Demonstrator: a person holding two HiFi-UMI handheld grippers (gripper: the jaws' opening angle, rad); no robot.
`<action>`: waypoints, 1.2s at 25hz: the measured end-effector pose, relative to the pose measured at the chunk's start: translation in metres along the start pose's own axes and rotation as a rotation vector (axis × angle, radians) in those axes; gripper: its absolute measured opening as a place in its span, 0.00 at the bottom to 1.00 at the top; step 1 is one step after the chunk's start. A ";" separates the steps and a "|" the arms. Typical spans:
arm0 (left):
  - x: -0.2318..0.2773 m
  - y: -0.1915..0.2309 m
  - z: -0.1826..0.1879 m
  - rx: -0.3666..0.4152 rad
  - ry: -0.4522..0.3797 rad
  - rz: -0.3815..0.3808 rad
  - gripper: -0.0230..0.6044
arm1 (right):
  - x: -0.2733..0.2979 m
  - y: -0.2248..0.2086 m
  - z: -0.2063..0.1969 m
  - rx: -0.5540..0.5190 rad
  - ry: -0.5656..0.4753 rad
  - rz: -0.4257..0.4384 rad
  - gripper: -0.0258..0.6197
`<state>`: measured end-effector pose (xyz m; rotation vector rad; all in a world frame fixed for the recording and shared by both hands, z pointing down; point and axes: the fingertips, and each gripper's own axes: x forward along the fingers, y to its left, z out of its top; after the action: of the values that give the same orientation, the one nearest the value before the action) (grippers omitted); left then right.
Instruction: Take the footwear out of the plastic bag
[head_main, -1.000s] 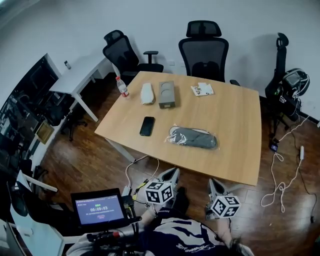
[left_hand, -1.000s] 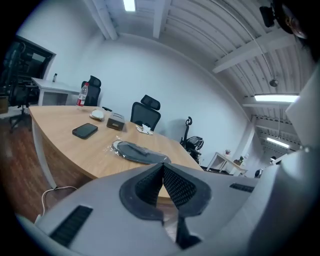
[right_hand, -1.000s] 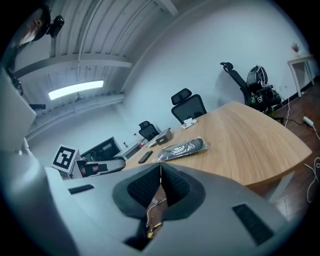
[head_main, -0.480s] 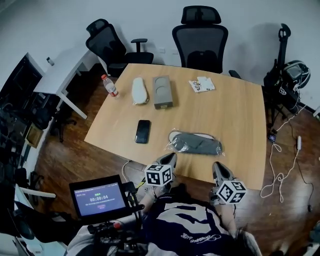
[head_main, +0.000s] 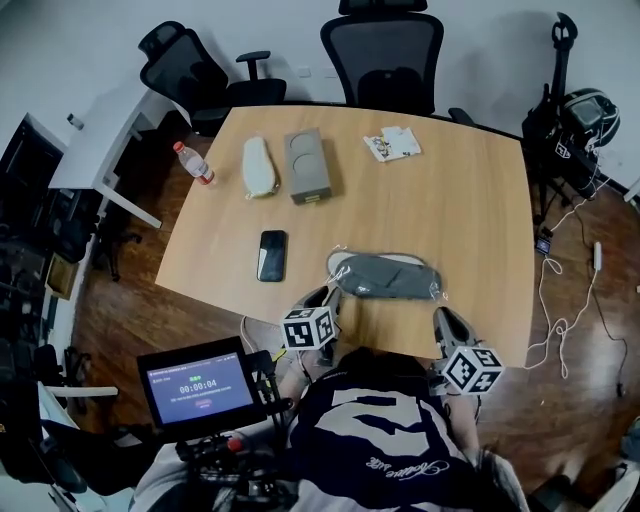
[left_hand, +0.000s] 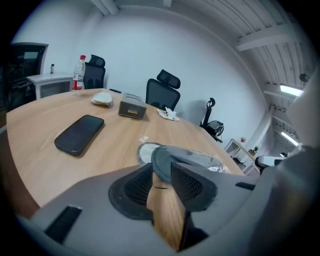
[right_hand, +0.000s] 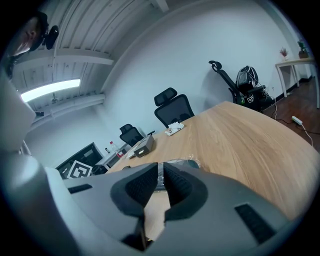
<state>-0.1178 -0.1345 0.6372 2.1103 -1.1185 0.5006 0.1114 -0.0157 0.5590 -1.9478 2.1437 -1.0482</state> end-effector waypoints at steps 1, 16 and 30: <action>0.002 0.003 0.000 -0.012 0.000 0.016 0.20 | 0.002 -0.006 0.002 -0.001 0.008 0.002 0.08; 0.039 0.030 -0.015 -0.248 0.062 0.168 0.20 | 0.056 -0.070 0.003 0.005 0.258 0.124 0.18; 0.045 0.036 -0.019 -0.288 0.065 0.182 0.20 | 0.094 -0.079 -0.032 -0.189 0.598 0.425 0.29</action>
<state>-0.1226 -0.1605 0.6916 1.7438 -1.2708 0.4581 0.1459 -0.0835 0.6604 -1.2178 2.8740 -1.5104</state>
